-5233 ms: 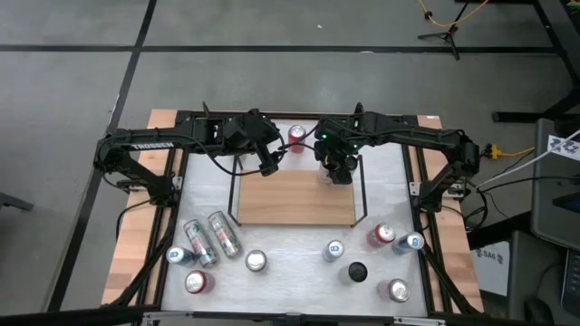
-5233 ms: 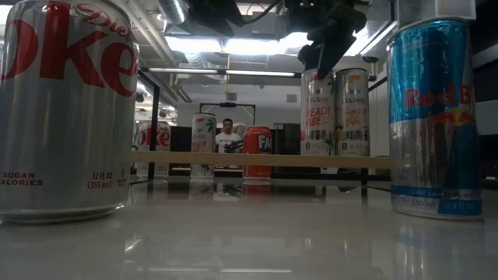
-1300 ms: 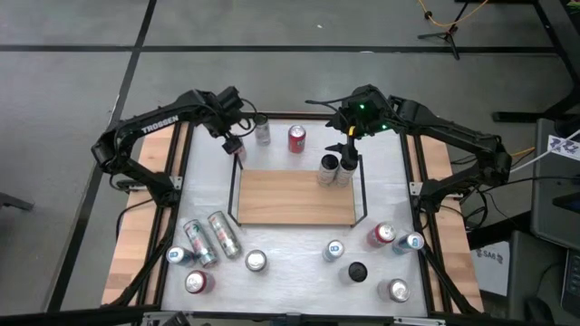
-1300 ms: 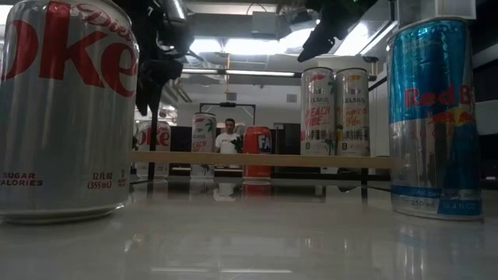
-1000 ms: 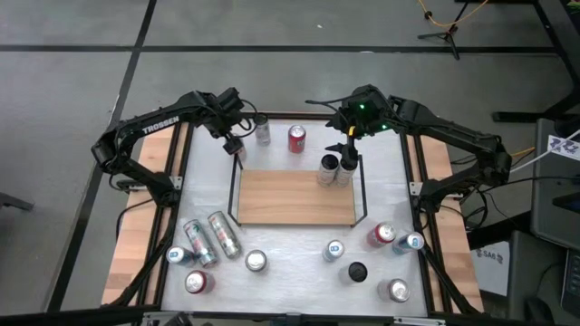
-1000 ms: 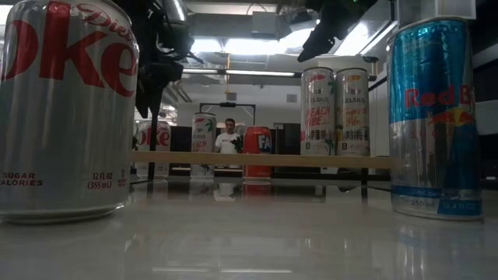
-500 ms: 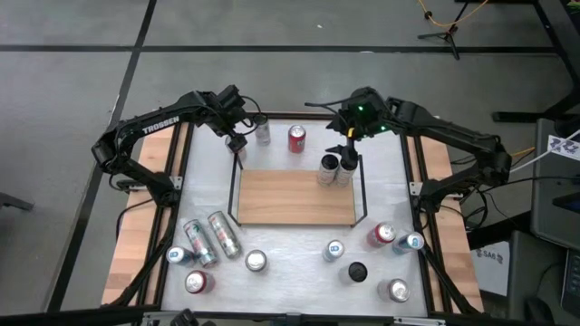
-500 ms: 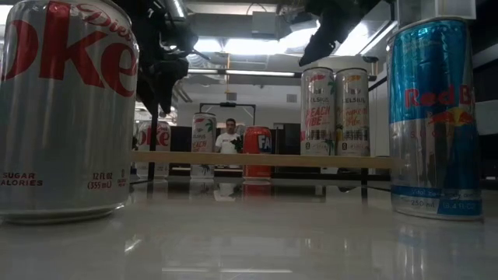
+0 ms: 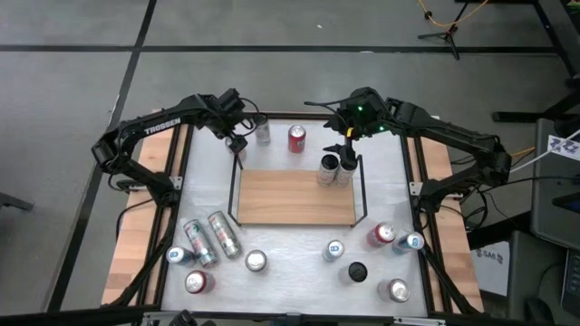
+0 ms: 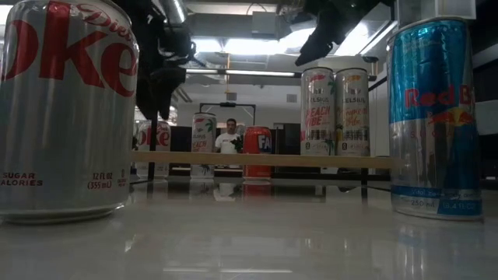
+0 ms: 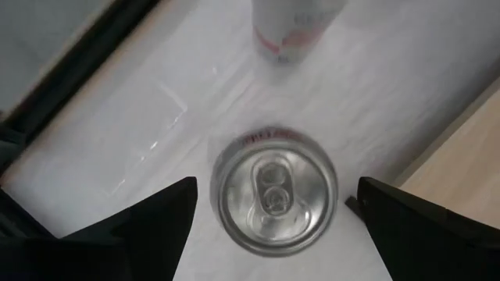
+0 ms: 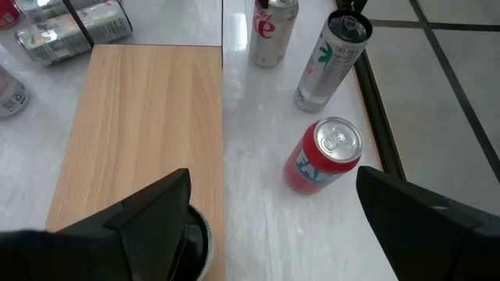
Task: Place canned beverage on shelf
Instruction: Put the top left silver-red soda can on the shelf
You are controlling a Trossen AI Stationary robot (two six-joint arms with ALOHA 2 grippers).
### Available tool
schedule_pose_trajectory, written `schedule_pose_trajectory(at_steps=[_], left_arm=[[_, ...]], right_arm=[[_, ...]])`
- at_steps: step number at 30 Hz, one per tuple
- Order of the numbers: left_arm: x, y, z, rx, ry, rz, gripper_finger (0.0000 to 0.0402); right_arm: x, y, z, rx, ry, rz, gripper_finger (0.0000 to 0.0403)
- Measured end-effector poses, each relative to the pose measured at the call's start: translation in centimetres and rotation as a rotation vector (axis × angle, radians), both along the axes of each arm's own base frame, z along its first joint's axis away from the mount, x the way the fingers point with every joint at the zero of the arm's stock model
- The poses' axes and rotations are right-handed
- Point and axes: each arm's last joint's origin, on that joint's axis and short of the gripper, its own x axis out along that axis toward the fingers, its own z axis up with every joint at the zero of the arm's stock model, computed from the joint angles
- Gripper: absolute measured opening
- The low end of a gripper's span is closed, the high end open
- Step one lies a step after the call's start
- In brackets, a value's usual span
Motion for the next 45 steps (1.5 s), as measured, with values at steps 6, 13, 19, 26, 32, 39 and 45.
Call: schedule_pose_trajectory(at_steps=[6,13,19,26,32,39,45], left_arm=[[-0.2,-0.2,-1.5,-0.018,-0.008,-0.001,0.0347],[0.1,0.0,-2.0,-0.004,-0.06,-0.008,0.0347],[0.3,0.0,-2.0,-0.021,-0.083,-0.019,0.0347],[0.4,0.1,-1.9,-0.006,-0.095,-0.022,0.0347],[0.3,0.1,-2.2,-0.009,-0.084,0.065,0.0347],[0.2,0.0,-2.2,-0.046,-0.094,0.141,0.0347],[-0.1,-0.2,-2.2,-0.069,-0.072,0.22,0.0343]], right_arm=[[0.0,0.0,0.0,0.0,0.001,0.0,0.036],[0.0,0.0,0.0,0.0,0.001,0.0,0.036],[0.0,0.0,0.0,0.001,0.001,0.0,0.036],[0.0,0.0,0.0,0.001,0.001,0.0,0.036],[0.0,0.0,0.0,0.0,0.0,0.0,0.036],[0.0,0.0,0.0,0.0,0.0,0.0,0.036],[0.0,0.0,0.0,0.0,0.0,0.0,0.036]])
